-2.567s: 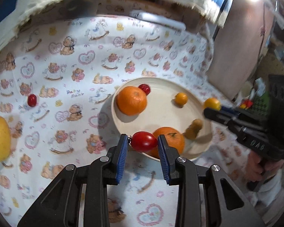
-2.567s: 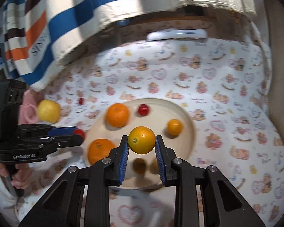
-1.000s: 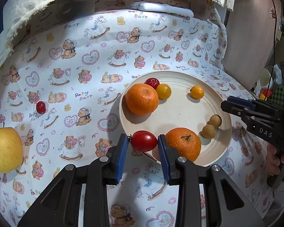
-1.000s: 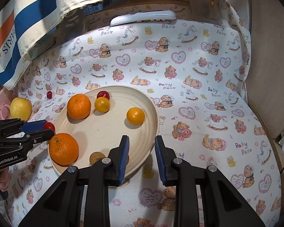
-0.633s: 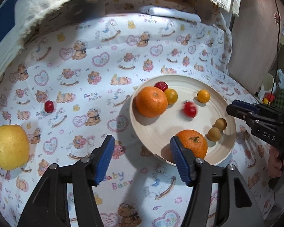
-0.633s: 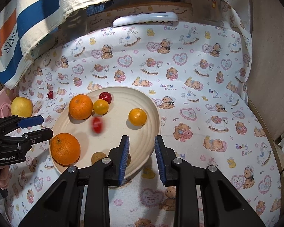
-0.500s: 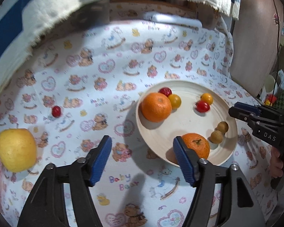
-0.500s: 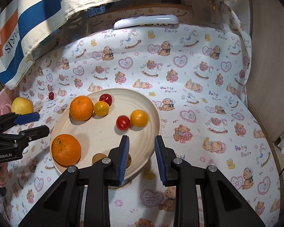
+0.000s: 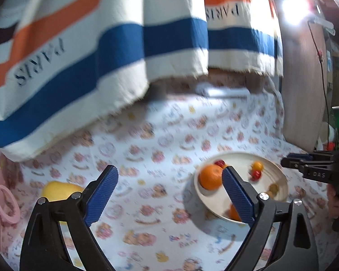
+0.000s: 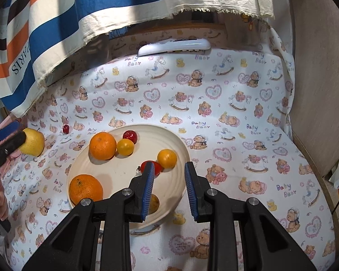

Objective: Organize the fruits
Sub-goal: 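Move the left gripper to the large yellow pear and close on it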

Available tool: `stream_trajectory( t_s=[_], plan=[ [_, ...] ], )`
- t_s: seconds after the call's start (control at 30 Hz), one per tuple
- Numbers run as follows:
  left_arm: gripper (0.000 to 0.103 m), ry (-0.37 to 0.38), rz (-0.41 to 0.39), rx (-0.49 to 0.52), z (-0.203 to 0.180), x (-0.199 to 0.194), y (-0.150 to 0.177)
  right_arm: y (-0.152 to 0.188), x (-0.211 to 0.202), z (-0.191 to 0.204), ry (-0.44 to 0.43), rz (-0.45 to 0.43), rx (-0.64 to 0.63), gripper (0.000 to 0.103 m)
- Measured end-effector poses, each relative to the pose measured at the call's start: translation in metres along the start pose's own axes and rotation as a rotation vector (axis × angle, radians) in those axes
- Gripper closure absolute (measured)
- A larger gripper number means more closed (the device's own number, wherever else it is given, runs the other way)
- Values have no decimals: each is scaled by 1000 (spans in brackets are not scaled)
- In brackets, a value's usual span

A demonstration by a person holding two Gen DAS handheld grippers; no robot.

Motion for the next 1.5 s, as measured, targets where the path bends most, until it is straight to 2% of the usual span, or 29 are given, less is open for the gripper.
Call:
stream_trajectory(
  t_s=[0.17,0.23,0.27,0.3,0.4,0.5,0.63,0.7,0.77,0.9,1.07,1.17,1.27,1.33,1.5],
  plan=[
    [8,-30,-74,-5,18,-15,-6,-5,-8,3,3,-58,-8,74],
    [4,-76,-116,-20,29,-21,-8,-6,-11,3,11,-76,-10,60],
    [2,-97,-142,-28,34,-25,-9,-7,-12,2,22,-87,-5,44],
    [1,-109,-162,-36,39,-29,-10,-8,-13,1,26,-98,-1,38],
    [1,-113,-191,-60,53,-36,-12,-10,-16,1,17,-110,5,38],
    [1,-141,-198,-53,65,-38,-12,-12,-20,-1,22,-143,23,19],
    [1,-196,-212,-37,79,-45,-11,-16,-28,2,75,-208,-20,18],
    [1,-184,-192,-50,85,-46,-12,-17,-28,6,92,-228,-51,18],
    [1,-239,-152,-48,95,-45,-14,-17,-27,8,86,-236,-57,18],
    [1,-275,-94,-91,121,-39,-10,-19,-29,15,69,-258,-76,18],
    [1,-219,55,-200,151,-13,15,-30,-30,30,19,-222,-75,18],
    [1,-198,95,-234,160,-3,26,-44,-36,51,-12,-231,-104,17],
    [1,-189,103,-270,166,6,36,-61,-40,77,-59,-239,-114,9],
    [1,-190,113,-277,167,12,41,-73,-39,100,-88,-245,-131,7],
    [1,-205,185,-239,165,27,51,-91,-26,143,-104,-237,-164,7]
  ],
)
Point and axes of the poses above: each gripper's, at about its wrist camera, not at the fingertips, and x roughly the way its jaws point, z to its left, y to its underside, the point moved 7 cm from there along x, roughly the way its jaws point, and after that the axes turned 3 degrees about y, right-handed, at the moved point
